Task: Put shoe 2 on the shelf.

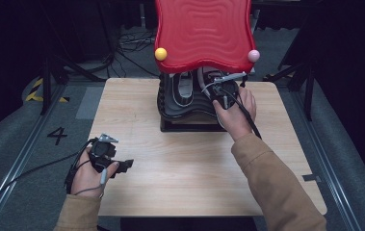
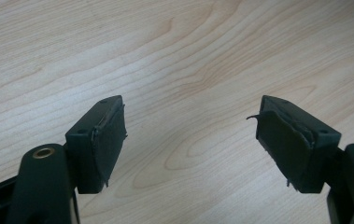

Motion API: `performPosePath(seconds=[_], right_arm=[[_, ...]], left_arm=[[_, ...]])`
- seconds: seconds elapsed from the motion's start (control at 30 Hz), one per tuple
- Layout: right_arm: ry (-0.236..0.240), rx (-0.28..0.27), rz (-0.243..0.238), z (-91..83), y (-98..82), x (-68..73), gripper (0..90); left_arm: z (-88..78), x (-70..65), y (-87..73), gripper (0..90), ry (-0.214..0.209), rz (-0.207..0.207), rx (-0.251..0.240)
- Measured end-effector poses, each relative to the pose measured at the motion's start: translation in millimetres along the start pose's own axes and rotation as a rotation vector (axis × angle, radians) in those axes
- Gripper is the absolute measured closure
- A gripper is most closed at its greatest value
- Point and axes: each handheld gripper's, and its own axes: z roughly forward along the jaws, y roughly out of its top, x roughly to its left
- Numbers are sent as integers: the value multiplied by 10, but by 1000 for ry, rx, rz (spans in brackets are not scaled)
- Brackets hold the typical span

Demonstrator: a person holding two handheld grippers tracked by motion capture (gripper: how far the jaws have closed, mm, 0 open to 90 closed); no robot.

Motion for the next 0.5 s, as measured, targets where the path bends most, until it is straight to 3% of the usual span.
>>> performPosePath(seconds=[0.3, 0.4, 0.5], right_arm=[[-6, 28, 18, 163, 1, 13, 809], [42, 60, 9, 157, -7, 18, 683], [78, 51, 7, 83, -52, 54, 589]], left_arm=[[4, 29, -30, 260, -2, -1, 24], [27, 12, -24, 287, -6, 7, 76], [39, 1, 2, 285, -10, 15, 81]])
